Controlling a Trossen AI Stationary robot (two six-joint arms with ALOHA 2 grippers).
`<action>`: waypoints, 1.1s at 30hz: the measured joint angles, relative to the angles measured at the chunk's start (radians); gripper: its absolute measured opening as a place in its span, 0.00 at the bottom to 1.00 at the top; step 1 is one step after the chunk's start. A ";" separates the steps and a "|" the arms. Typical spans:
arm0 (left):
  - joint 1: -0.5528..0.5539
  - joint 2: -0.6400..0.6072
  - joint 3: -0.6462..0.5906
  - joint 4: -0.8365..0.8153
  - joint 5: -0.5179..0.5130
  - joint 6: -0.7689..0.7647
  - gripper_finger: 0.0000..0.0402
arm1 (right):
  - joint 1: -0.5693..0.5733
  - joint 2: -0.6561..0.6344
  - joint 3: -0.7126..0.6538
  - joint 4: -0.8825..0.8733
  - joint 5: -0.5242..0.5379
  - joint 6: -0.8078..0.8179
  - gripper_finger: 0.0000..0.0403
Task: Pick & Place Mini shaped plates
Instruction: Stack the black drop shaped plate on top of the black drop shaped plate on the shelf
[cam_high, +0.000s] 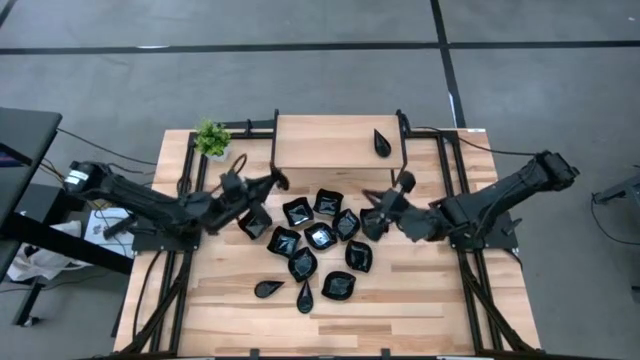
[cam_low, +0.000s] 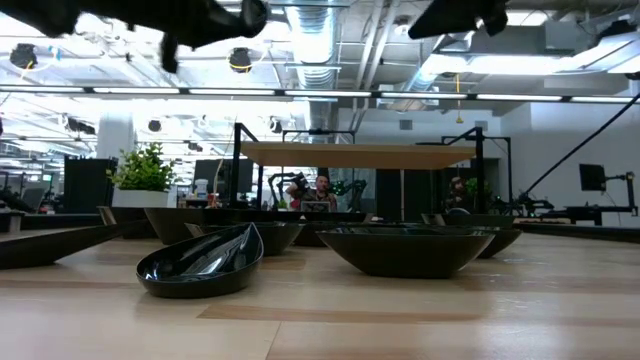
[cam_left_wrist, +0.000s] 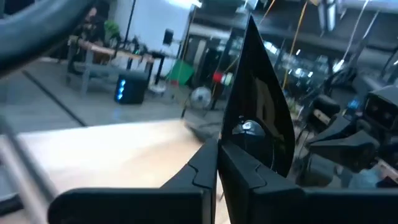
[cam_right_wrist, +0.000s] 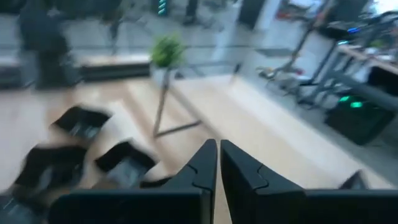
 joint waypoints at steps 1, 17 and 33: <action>0.027 0.028 0.003 0.040 0.038 0.005 0.04 | -0.004 0.000 0.000 0.028 0.009 -0.020 0.04; 0.095 0.423 0.243 0.125 0.232 0.105 0.02 | -0.002 0.255 0.000 0.378 0.064 -0.258 0.04; 0.070 0.430 0.246 0.096 0.189 0.138 0.02 | 0.016 0.343 0.004 0.689 0.082 -0.590 0.13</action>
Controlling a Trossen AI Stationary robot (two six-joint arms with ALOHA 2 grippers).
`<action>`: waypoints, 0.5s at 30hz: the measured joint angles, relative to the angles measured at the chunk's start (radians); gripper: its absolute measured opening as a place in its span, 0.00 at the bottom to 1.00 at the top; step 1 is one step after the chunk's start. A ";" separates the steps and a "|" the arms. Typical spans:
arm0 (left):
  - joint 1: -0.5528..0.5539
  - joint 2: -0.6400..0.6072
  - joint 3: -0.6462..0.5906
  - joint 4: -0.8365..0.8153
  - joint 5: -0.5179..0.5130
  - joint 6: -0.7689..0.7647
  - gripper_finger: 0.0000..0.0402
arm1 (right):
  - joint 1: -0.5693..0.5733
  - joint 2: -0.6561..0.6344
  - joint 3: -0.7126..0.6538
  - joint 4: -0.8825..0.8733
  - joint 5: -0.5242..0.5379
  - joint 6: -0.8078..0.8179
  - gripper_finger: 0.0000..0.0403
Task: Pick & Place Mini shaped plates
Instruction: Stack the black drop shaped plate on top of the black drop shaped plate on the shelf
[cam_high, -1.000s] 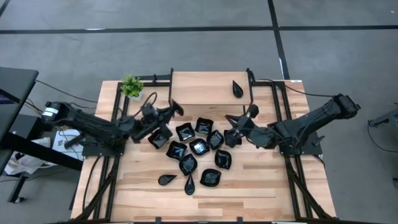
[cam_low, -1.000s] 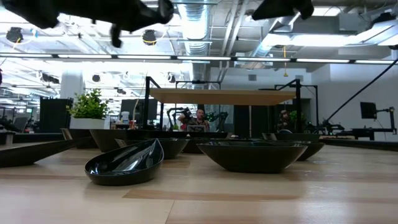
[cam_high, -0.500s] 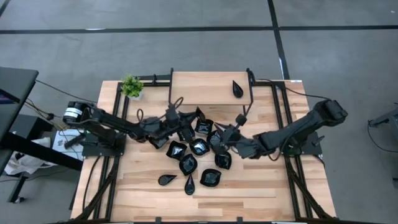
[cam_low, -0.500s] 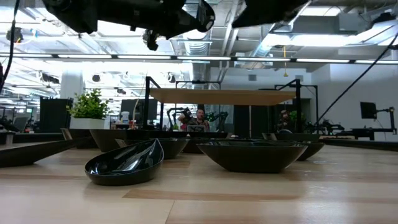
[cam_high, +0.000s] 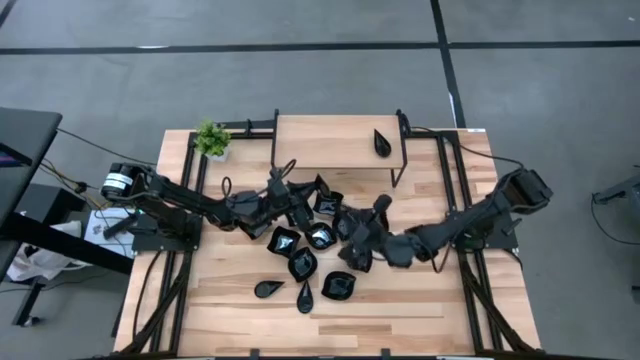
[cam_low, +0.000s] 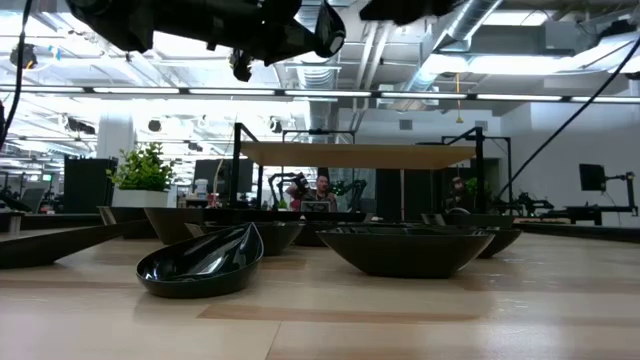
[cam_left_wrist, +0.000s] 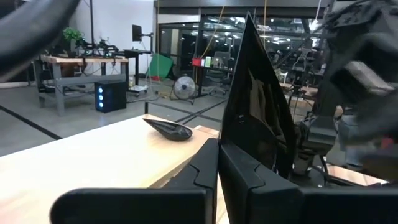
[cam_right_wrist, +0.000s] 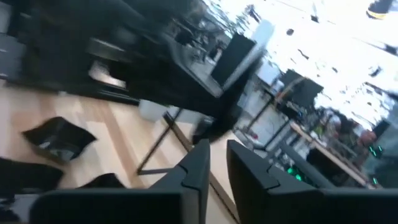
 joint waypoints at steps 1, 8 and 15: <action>0.000 0.000 0.000 0.001 0.001 -0.001 0.02 | -0.007 0.000 0.000 0.005 0.000 -0.001 0.15; 0.000 0.000 0.000 0.000 0.000 -0.002 0.03 | -0.079 -0.001 0.039 0.008 -0.001 -0.012 0.31; 0.000 0.000 0.000 -0.010 0.000 -0.002 0.02 | -0.075 -0.001 0.074 -0.017 -0.025 -0.012 0.48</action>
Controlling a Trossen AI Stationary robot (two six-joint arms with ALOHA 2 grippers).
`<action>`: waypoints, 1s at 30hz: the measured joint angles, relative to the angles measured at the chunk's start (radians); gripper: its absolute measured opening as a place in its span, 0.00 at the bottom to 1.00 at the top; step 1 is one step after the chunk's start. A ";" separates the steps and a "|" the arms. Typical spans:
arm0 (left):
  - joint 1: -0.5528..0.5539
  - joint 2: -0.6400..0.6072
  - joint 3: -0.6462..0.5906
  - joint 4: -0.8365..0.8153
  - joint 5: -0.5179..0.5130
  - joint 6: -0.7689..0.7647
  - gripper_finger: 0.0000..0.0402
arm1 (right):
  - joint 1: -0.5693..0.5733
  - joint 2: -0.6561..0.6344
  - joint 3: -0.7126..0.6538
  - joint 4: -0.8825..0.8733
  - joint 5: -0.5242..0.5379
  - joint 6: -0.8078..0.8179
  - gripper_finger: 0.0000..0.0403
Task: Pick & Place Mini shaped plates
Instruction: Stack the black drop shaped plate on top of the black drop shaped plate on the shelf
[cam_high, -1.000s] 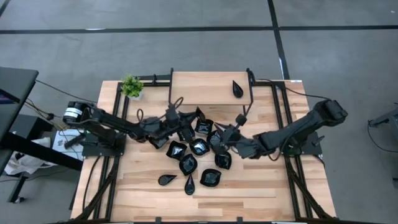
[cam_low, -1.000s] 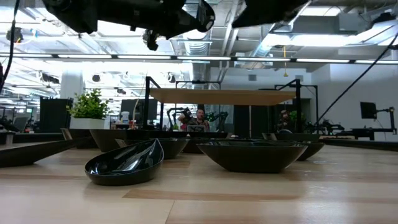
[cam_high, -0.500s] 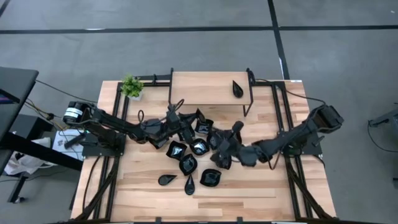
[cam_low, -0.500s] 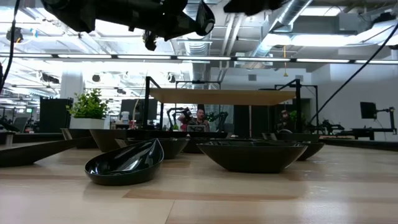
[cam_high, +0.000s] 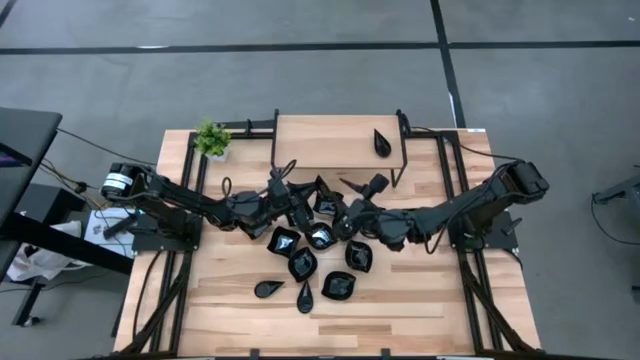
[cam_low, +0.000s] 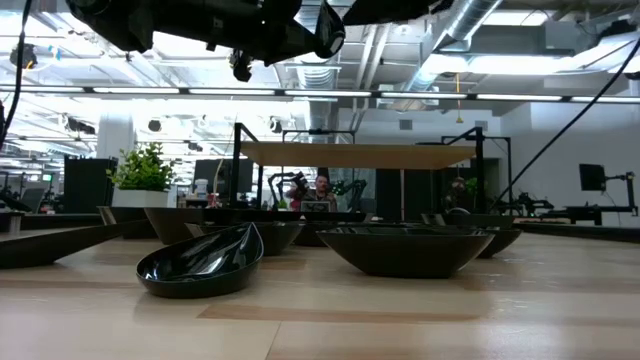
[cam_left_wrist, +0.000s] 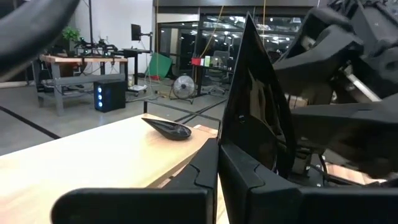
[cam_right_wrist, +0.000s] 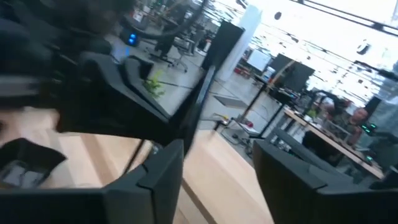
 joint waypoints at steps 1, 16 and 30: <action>0.001 0.000 0.000 -0.004 0.000 0.000 0.02 | 0.006 0.000 0.003 -0.002 -0.002 -0.003 0.50; 0.002 0.000 0.000 -0.012 -0.015 -0.071 0.02 | -0.061 0.000 0.025 -0.044 -0.122 0.066 0.54; 0.007 0.000 0.000 -0.012 -0.020 -0.110 0.02 | -0.114 0.000 0.025 -0.044 -0.138 0.064 0.41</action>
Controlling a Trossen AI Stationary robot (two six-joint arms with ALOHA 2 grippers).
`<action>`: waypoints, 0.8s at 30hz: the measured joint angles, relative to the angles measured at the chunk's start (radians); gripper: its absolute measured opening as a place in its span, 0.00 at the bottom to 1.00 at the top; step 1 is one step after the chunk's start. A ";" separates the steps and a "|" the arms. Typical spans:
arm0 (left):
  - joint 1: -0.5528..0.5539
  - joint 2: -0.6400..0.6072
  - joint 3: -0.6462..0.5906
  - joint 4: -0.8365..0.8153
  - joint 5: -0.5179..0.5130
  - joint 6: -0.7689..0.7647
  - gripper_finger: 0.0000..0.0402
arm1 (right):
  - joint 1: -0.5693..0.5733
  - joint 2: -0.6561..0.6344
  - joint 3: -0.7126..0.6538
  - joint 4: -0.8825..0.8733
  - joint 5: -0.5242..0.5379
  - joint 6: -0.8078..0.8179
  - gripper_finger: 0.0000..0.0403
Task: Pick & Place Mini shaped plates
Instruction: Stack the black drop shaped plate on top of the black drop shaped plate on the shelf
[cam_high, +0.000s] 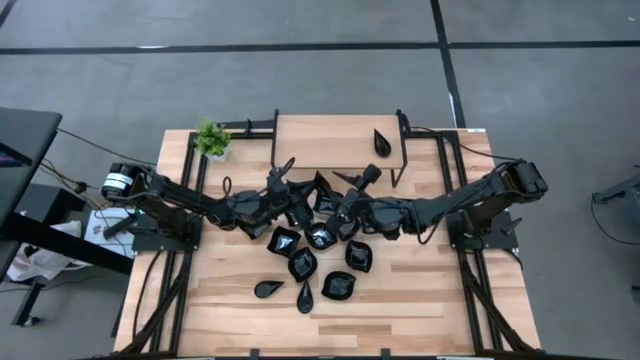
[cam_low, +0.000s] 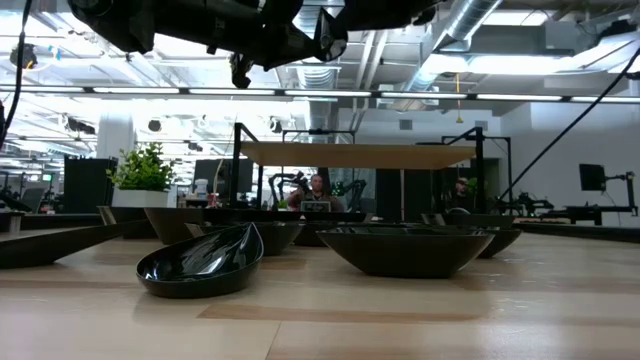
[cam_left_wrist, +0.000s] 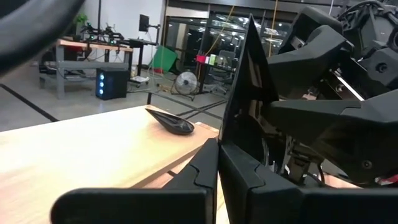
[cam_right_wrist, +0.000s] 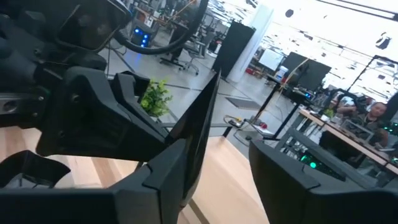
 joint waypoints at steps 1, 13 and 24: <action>0.000 0.000 0.000 0.000 0.000 0.000 0.03 | 0.000 0.000 0.000 0.000 0.000 0.000 0.40; 0.000 0.000 0.000 0.008 0.017 -0.023 0.04 | 0.000 0.000 0.000 0.000 -0.003 -0.003 0.26; 0.000 0.000 0.000 0.016 0.021 -0.023 0.04 | 0.000 0.000 0.000 0.001 -0.043 0.020 0.19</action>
